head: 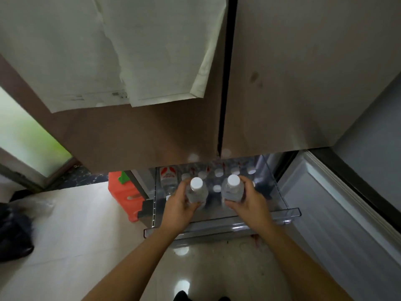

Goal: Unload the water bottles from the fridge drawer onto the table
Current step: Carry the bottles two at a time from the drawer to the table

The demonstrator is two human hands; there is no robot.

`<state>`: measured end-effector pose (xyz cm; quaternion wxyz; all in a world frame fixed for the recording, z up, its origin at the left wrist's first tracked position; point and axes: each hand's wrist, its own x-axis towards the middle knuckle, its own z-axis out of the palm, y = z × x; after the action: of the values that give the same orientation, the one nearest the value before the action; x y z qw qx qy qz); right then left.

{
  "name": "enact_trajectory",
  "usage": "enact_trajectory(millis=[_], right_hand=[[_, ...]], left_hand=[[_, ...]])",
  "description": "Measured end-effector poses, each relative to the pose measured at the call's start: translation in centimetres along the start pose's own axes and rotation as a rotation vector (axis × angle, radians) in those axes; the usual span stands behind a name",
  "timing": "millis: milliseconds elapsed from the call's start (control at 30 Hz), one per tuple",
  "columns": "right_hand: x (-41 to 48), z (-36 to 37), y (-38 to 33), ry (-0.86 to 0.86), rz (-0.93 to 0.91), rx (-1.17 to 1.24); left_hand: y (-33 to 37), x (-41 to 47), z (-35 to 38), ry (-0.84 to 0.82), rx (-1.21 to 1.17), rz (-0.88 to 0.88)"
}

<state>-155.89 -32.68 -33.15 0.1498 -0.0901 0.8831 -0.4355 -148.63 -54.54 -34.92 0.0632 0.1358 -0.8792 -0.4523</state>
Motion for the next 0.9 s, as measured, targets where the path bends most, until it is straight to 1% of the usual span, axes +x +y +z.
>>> enact_trajectory(millis=[133, 233, 333, 467, 633, 767, 900], right_hand=[[0.5, 2.7, -3.4, -0.086, -0.162, 0.039], [0.1, 5.3, -6.9, -0.185, -0.309, 0.024], [-0.8, 7.2, -10.4, -0.239, -0.448, -0.027], [-4.1, 10.0, -15.2, -0.317, -0.554, 0.040], [-12.1, 16.1, -21.6, -0.377, -0.750, 0.060], [-22.1, 22.8, -26.0, -0.461, -0.874, 0.122], [-32.8, 30.5, -29.8, -0.568, -0.994, 0.141]], left_hand=[[0.3, -2.9, -3.4, 0.182, -0.062, -0.038], [0.5, -5.5, -6.5, 0.333, -0.107, -0.075], [0.8, -8.5, -9.9, 0.479, -0.173, -0.109], [1.5, -13.5, -14.6, 0.620, -0.106, -0.092], [0.1, -23.0, -22.0, 0.783, -0.097, -0.059], [-2.3, -35.0, -27.9, 0.902, -0.119, -0.065], [-4.4, -48.1, -33.2, 1.013, -0.083, -0.142]])
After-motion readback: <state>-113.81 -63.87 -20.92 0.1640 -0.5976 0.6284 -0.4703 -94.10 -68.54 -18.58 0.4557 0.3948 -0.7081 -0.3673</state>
